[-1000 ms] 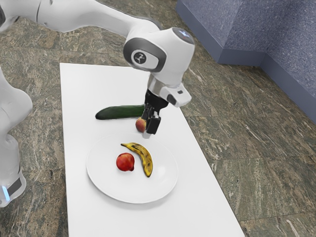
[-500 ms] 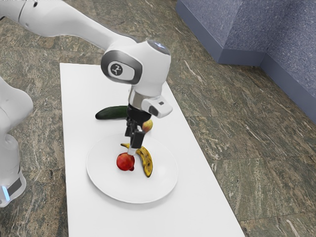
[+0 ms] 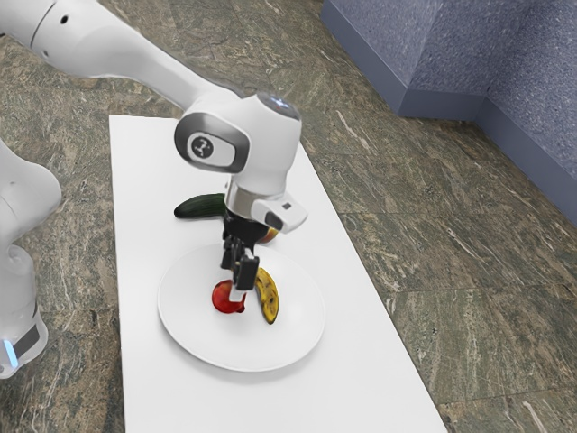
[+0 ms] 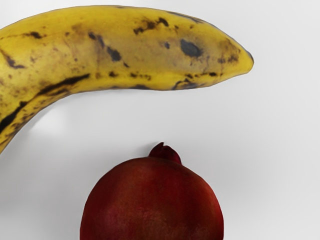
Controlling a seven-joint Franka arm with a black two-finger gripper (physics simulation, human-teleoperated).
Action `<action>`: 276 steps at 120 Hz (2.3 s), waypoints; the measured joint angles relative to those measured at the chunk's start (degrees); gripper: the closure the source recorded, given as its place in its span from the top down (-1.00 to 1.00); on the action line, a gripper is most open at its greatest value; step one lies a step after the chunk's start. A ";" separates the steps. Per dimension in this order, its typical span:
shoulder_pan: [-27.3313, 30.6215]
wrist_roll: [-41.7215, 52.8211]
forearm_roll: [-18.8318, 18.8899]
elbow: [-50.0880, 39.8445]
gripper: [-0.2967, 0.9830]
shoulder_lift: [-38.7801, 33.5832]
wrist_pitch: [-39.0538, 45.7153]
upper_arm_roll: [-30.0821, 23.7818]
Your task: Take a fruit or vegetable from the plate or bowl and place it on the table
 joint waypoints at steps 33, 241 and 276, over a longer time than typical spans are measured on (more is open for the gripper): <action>0.01 -1.01 -0.61 -1.25 0.54 0.18 1.50 0.13; -0.45 -2.33 -2.21 -4.88 0.54 1.07 6.29 0.57; -0.32 -2.60 -2.29 -4.91 0.10 1.49 6.36 0.72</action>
